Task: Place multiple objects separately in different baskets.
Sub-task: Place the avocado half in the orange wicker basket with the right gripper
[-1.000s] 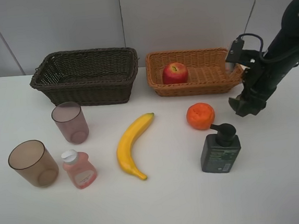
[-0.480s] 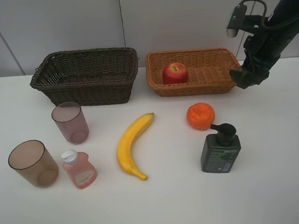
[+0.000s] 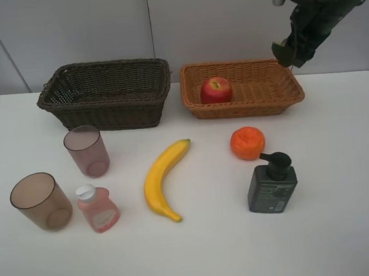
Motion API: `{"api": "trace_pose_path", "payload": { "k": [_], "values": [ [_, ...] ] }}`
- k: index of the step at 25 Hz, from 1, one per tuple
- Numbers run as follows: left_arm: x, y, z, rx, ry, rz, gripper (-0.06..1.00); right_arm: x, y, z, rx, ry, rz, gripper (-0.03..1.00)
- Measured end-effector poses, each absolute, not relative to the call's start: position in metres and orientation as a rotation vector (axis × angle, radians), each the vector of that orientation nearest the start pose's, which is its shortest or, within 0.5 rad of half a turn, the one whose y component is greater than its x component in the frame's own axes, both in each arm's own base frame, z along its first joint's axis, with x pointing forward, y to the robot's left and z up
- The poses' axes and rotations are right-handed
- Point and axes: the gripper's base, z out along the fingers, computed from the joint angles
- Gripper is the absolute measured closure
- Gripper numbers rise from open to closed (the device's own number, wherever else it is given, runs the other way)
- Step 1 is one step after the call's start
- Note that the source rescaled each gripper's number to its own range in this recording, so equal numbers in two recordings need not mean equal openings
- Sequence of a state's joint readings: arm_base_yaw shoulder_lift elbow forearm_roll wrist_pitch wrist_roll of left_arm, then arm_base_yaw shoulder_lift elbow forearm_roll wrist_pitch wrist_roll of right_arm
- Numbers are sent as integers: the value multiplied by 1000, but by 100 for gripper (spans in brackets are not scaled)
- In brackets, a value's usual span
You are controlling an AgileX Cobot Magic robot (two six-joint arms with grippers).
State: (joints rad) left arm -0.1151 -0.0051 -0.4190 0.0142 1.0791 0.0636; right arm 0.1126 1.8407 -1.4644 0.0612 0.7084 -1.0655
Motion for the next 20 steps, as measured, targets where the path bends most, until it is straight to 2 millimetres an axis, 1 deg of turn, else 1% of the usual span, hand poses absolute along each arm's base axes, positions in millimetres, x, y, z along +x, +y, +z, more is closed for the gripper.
{"api": "trace_pose_path", "payload": {
  "k": [7,10,15,20],
  "values": [
    [2,1,253,191,2130,-13,-5,441,53,231,-1372,2143,-319,68],
    [2,1,253,191,2130,-13,-5,451,54,216,-1363,2129,-335,68],
    [2,1,253,191,2130,-13,-5,462,55,193,-1348,2113,-350,68],
    [2,1,253,191,2130,-13,-5,467,55,178,-1345,2113,-353,68]
  ]
}}
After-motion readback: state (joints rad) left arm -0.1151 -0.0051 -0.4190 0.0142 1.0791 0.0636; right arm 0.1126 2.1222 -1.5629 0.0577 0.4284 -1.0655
